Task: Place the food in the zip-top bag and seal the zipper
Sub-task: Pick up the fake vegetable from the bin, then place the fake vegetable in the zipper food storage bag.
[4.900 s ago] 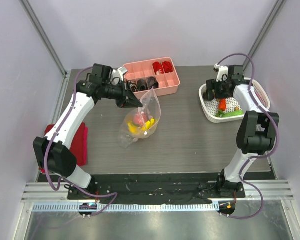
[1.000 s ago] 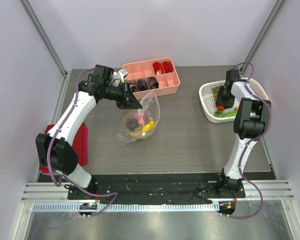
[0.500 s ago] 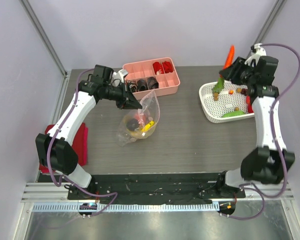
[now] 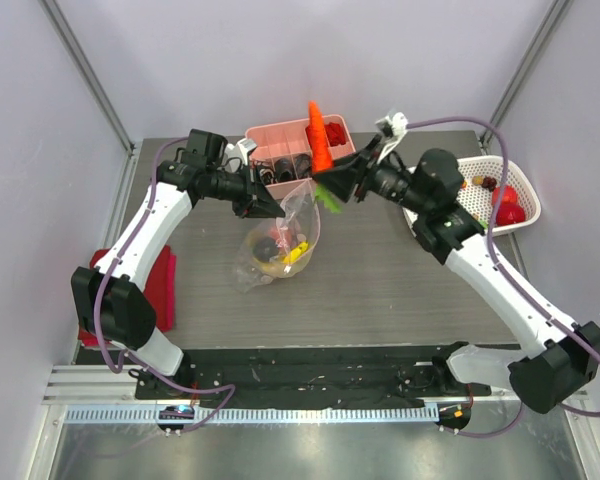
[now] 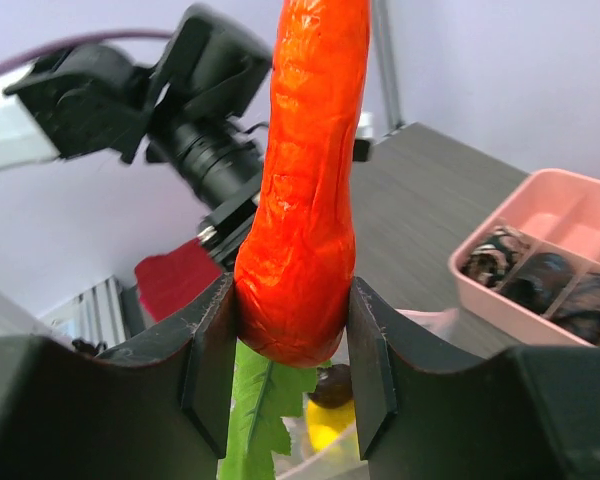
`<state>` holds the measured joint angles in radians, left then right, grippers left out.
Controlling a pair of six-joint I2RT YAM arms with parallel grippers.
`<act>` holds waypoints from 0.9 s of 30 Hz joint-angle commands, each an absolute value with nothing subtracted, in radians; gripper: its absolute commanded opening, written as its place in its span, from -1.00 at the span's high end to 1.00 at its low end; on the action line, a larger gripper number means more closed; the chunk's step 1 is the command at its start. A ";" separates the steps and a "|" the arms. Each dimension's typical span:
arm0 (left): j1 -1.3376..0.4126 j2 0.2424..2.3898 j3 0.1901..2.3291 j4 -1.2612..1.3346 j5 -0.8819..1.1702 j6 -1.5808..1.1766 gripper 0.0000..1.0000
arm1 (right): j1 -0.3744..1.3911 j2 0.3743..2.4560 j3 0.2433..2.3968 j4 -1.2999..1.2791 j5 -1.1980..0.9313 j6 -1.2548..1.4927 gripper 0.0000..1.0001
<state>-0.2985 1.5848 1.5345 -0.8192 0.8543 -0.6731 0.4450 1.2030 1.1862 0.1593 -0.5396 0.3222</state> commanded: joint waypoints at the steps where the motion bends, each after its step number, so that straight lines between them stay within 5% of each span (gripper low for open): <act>1: -0.293 1.571 1.551 -0.770 0.890 -0.690 1.00 | 0.554 1.227 1.154 0.305 -0.439 0.241 0.98; 19: -0.273 1.566 1.551 -0.742 0.907 -0.721 1.00 | 0.706 1.307 1.032 0.256 -0.198 0.259 0.85; 25: -0.270 1.566 1.549 -0.744 0.907 -0.719 1.00 | 0.715 1.286 1.042 0.183 -0.198 0.276 0.58; 27: -0.270 1.565 1.549 -0.742 0.907 -0.719 1.00 | 0.715 1.279 1.045 0.163 -0.215 0.255 0.11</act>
<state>-0.2787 1.5848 1.5345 -0.7750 0.8761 -0.7078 0.7067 1.3136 1.0340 0.1814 -0.2260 0.2646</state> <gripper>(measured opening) 0.011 0.465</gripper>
